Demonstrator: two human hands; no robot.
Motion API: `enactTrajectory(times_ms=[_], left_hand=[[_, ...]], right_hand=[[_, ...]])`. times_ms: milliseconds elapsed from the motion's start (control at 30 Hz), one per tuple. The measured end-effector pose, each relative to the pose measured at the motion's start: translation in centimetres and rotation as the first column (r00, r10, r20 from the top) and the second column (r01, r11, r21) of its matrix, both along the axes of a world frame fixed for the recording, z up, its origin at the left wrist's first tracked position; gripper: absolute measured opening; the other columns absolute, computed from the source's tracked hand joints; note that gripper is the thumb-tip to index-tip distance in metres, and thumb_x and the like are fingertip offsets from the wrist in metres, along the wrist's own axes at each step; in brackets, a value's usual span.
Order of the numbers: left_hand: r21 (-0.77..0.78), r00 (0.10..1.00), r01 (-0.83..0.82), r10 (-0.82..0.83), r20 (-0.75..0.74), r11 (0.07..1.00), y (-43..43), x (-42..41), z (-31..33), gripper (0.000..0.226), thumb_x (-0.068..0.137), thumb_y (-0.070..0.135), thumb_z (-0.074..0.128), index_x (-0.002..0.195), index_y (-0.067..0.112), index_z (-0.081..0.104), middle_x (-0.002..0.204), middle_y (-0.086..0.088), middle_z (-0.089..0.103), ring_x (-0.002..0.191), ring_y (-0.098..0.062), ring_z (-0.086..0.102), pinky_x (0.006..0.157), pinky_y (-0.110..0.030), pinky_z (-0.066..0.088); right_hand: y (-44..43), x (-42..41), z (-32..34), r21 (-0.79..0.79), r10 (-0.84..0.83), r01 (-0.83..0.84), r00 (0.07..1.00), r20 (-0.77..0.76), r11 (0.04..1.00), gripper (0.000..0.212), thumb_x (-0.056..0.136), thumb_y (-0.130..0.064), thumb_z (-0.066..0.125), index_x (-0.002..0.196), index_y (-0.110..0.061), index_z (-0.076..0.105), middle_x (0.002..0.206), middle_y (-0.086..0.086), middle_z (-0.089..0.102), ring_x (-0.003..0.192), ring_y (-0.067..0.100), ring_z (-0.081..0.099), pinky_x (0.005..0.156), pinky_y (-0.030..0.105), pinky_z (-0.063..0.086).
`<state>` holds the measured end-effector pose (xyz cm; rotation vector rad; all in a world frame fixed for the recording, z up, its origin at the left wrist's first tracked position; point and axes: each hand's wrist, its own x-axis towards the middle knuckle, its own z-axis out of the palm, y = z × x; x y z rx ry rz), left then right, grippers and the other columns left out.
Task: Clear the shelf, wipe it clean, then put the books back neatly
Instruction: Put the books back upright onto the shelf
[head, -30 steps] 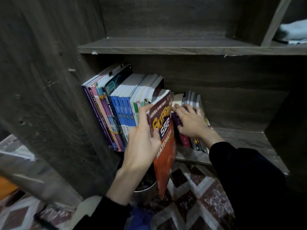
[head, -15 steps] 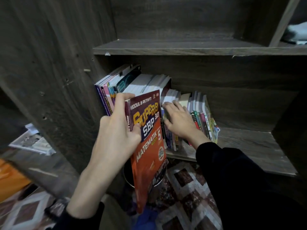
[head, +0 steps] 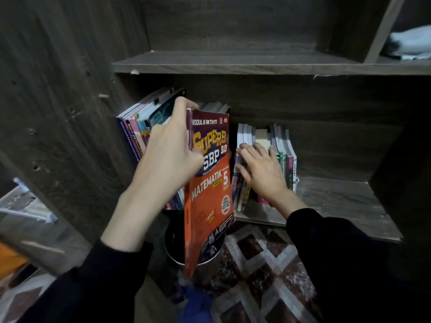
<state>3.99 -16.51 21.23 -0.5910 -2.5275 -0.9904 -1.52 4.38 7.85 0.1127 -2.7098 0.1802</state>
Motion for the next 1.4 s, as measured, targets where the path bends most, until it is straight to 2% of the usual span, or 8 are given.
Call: enactTrajectory(times_ms=[100, 267, 433, 833, 933, 1033, 1233, 1400], left_hand=[[-0.037, 1.000, 0.028, -0.029, -0.008, 0.999, 0.8, -1.8, 0.2, 0.051, 0.081, 0.005, 0.065, 0.118, 0.028, 0.037, 0.085, 0.005, 0.059, 0.088, -0.015, 0.056, 0.063, -0.025, 0.044], [0.011, 0.995, 0.076, -0.075, -0.067, 0.997, 3.1, -4.9, 0.2, 0.049, 0.083, 0.003, 0.061, 0.123, 0.019, 0.037, 0.093, -0.002, 0.058, 0.078, -0.004, 0.050, 0.055, -0.004, 0.039], [0.161, 0.986, 0.102, -0.077, -0.150, 0.982, 5.8, -6.8, -3.5, 0.049, 0.089, -0.002, 0.054, 0.131, 0.015, 0.034, 0.103, -0.006, 0.063, 0.085, -0.012, 0.059, 0.074, -0.024, 0.053], [0.113, 0.999, -0.034, 0.031, 0.028, 0.993, 8.3, -7.8, -11.7, 0.061, 0.096, 0.010, 0.051, 0.147, 0.025, 0.021, 0.071, -0.002, 0.058, 0.056, -0.018, 0.054, 0.052, -0.032, 0.044], [0.296, 0.998, -0.052, 0.036, 0.060, 0.954, 8.0, -5.6, -13.5, 0.073, 0.096, 0.010, 0.051, 0.151, 0.033, 0.009, 0.116, -0.013, 0.060, 0.095, -0.020, 0.062, 0.081, -0.035, 0.052], [0.370, 0.967, -0.131, 0.037, 0.251, 0.920, 8.6, -1.4, -17.4, 0.070, 0.096, 0.004, 0.043, 0.152, 0.024, 0.006, 0.155, -0.010, 0.026, 0.139, -0.024, 0.033, 0.115, -0.036, 0.027], [0.314, 0.787, -0.148, -0.080, 0.611, 0.938, 11.0, -1.5, -18.3, 0.069, 0.097, 0.001, 0.037, 0.151, 0.006, -0.007, 0.158, -0.014, -0.012, 0.146, -0.029, 0.007, 0.112, -0.025, 0.012], [0.517, 0.761, -0.332, -0.100, 0.641, 0.789, 12.1, -2.4, -17.4, 0.067, 0.092, -0.002, 0.043, 0.150, 0.004, 0.009, 0.156, -0.015, 0.021, 0.142, -0.029, 0.023, 0.115, -0.038, 0.021]], right_hand=[[0.3, 0.1, -0.2, 0.009, -0.004, 0.004, 1.000, -0.026, 1.000, 0.042, 0.099, -0.036, 0.044, 0.136, -0.019, 0.045, 0.145, 0.000, 0.044, 0.137, 0.027, 0.034, 0.114, 0.058, 0.018], [0.2, 0.1, -0.3, -0.005, -0.001, 0.001, 0.999, -0.047, 1.000, 0.040, 0.098, -0.035, 0.046, 0.134, -0.017, 0.047, 0.142, 0.001, 0.046, 0.135, 0.030, 0.037, 0.112, 0.059, 0.017], [-0.1, 0.0, -0.3, -0.006, -0.009, 0.009, 0.998, -0.061, 1.000, 0.040, 0.096, -0.033, 0.050, 0.133, -0.017, 0.048, 0.141, 0.001, 0.048, 0.133, 0.030, 0.039, 0.110, 0.060, 0.020], [-1.2, -0.5, 0.2, -0.049, -0.016, 0.017, 1.000, 0.012, 0.999, 0.040, 0.100, -0.031, 0.042, 0.139, -0.022, 0.040, 0.148, -0.005, 0.035, 0.141, 0.025, 0.023, 0.114, 0.059, 0.016], [-1.3, -0.5, 0.2, -0.052, -0.021, 0.022, 1.000, 0.020, 0.998, 0.041, 0.100, -0.031, 0.041, 0.140, -0.023, 0.038, 0.150, -0.006, 0.034, 0.142, 0.025, 0.022, 0.115, 0.058, 0.014], [-1.4, -0.5, 0.1, -0.062, -0.022, 0.023, 1.000, 0.017, 0.998, 0.040, 0.101, -0.032, 0.038, 0.140, -0.023, 0.038, 0.150, -0.005, 0.034, 0.142, 0.026, 0.023, 0.115, 0.058, 0.014], [-1.2, -0.5, 0.1, -0.070, -0.005, 0.007, 1.000, 0.027, 0.998, 0.041, 0.101, -0.032, 0.038, 0.142, -0.023, 0.037, 0.151, -0.005, 0.034, 0.142, 0.025, 0.021, 0.115, 0.058, 0.013], [-1.3, -0.6, 0.0, -0.077, -0.007, 0.008, 1.000, 0.019, 0.997, 0.041, 0.102, -0.032, 0.038, 0.141, -0.022, 0.039, 0.150, -0.004, 0.035, 0.142, 0.026, 0.023, 0.115, 0.058, 0.013]])
